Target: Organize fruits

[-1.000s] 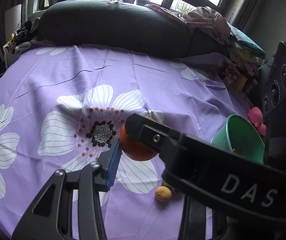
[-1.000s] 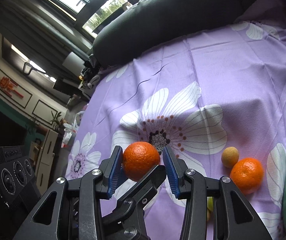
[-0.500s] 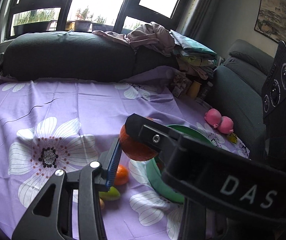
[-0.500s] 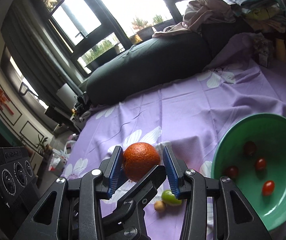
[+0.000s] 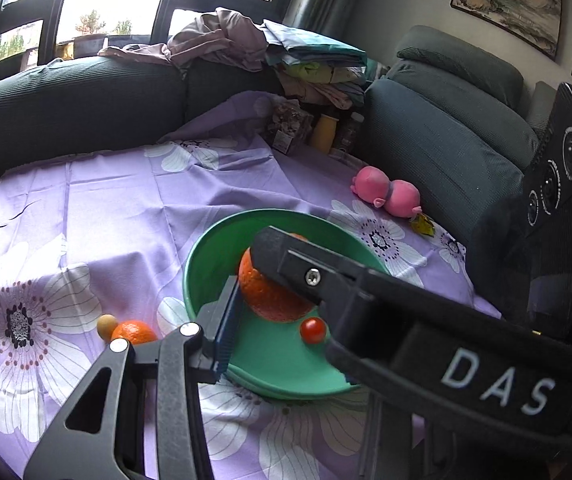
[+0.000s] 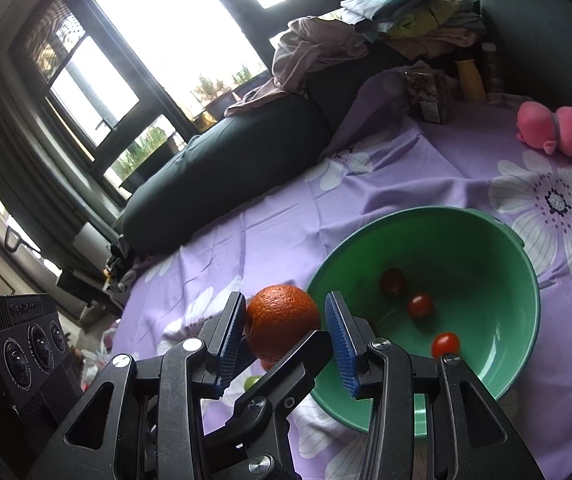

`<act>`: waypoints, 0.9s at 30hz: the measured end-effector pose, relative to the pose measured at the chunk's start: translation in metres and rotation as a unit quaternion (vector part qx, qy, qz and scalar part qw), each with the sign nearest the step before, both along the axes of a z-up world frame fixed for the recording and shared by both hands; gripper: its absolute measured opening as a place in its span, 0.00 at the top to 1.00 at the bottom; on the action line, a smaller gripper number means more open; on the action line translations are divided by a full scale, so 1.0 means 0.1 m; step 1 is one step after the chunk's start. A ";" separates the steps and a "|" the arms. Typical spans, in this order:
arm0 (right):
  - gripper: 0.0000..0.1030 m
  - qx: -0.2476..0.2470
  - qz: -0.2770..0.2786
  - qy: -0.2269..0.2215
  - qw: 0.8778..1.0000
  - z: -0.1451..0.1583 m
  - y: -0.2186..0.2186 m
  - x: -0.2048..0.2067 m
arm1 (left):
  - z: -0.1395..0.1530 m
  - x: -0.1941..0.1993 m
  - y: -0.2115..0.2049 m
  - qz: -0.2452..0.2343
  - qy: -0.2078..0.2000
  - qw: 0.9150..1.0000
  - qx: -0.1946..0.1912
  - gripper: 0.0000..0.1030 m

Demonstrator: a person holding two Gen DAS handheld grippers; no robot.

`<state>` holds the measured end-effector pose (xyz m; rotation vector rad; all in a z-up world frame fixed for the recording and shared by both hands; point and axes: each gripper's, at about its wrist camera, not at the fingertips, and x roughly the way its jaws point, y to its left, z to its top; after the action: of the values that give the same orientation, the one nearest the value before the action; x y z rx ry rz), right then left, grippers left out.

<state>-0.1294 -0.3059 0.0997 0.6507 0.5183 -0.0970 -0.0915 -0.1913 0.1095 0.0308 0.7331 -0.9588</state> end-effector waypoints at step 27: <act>0.56 0.022 -0.073 0.095 0.993 -0.38 -0.40 -0.11 | -0.42 0.02 -0.53 -0.074 0.088 0.993 0.025 0.61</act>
<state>-0.1402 -0.3462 0.0616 0.7254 0.6577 -0.2878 -0.0897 -0.2439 0.0671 0.0459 0.9267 -1.0940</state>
